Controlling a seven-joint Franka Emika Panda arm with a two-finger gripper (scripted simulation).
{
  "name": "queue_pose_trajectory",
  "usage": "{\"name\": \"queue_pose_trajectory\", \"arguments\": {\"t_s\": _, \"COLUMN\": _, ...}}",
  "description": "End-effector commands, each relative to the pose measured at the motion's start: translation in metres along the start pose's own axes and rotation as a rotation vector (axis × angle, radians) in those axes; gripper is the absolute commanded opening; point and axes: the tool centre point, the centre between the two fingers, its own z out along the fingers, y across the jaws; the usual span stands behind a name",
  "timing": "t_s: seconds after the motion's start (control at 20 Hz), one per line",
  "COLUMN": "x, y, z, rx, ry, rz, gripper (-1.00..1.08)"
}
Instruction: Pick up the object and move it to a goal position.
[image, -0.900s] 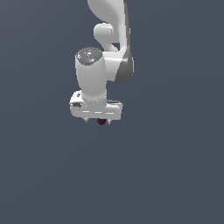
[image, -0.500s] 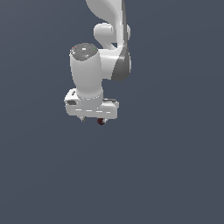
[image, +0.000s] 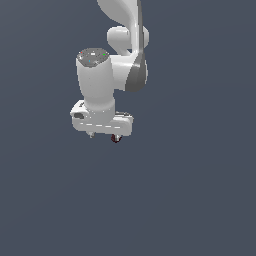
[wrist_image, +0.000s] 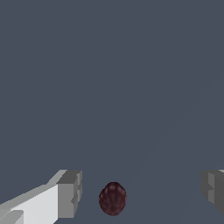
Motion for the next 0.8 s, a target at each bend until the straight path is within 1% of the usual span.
{"name": "queue_pose_trajectory", "arguments": {"t_s": 0.0, "x": -0.003, "y": -0.001, "z": 0.004, "rx": 0.002, "ry": -0.003, "rz": 0.021, "gripper": 1.0}}
{"name": "queue_pose_trajectory", "arguments": {"t_s": 0.35, "x": -0.02, "y": -0.006, "z": 0.023, "rx": 0.011, "ry": -0.017, "rz": 0.134, "gripper": 1.0}}
{"name": "queue_pose_trajectory", "arguments": {"t_s": 0.75, "x": -0.055, "y": -0.012, "z": 0.057, "rx": 0.018, "ry": -0.043, "rz": 0.347, "gripper": 1.0}}
